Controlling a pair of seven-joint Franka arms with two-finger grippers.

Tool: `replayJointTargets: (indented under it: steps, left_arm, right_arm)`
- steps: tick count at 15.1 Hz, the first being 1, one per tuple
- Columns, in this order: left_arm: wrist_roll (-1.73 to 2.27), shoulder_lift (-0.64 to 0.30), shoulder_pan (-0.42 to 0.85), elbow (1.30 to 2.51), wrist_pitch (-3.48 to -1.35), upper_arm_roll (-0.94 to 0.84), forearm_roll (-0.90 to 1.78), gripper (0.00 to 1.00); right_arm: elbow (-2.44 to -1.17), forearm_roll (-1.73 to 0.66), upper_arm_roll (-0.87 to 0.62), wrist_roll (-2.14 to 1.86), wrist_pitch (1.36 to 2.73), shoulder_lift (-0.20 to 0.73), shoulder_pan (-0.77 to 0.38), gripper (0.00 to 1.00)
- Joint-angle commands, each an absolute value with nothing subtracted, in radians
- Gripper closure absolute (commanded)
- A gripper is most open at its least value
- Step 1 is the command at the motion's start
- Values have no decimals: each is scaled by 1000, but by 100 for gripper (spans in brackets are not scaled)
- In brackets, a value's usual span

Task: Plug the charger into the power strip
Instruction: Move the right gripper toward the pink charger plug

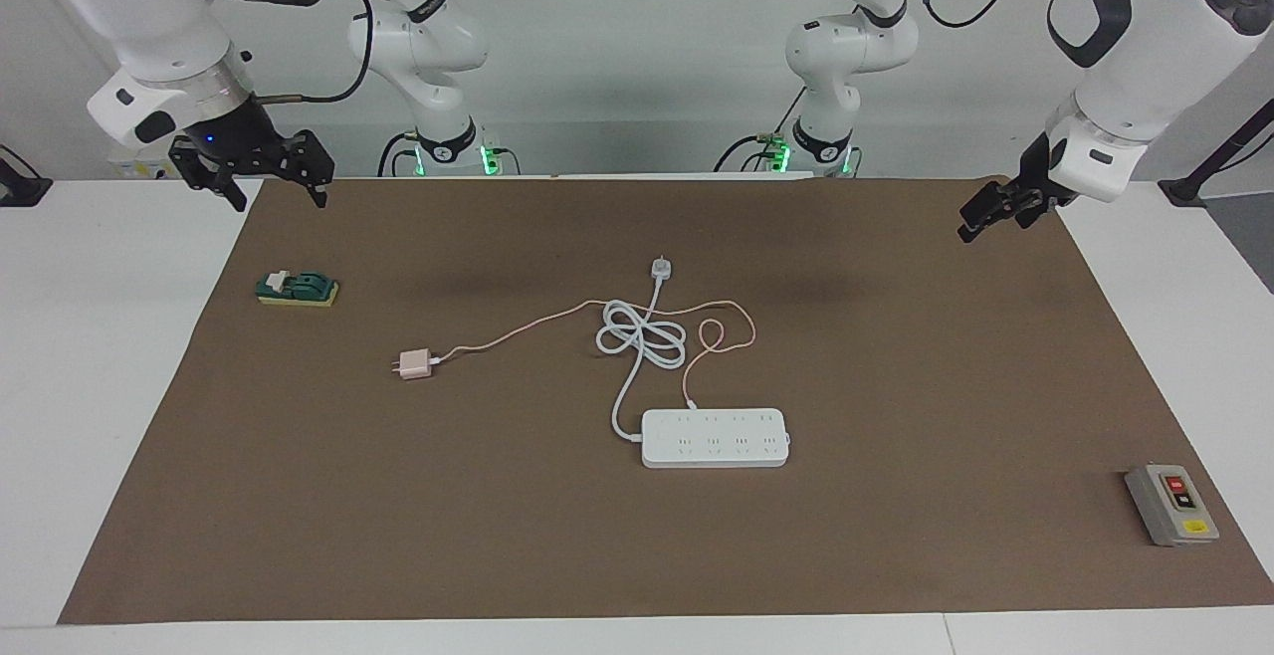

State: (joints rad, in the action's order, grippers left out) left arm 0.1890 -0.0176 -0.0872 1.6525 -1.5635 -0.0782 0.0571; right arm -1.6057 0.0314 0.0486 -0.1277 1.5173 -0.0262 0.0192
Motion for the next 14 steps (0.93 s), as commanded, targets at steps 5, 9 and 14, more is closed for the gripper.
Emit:
replayJointTargets:
  steps: [5,9,14]
  left_arm:
    - [184,6,-95,1680,-1582,-87,41,0]
    - [187,6,-84,1680,-1580,-87,41,0]
    - [183,6,-95,1680,-1582,-87,41,0]
  right_arm:
    - [-1591,49,38,-152,1511,-21,29,0]
    - [-1594,110,37,-207,1517,-28,25,0]
    - [-1603,63,41,-140,1529,-26,35,0]
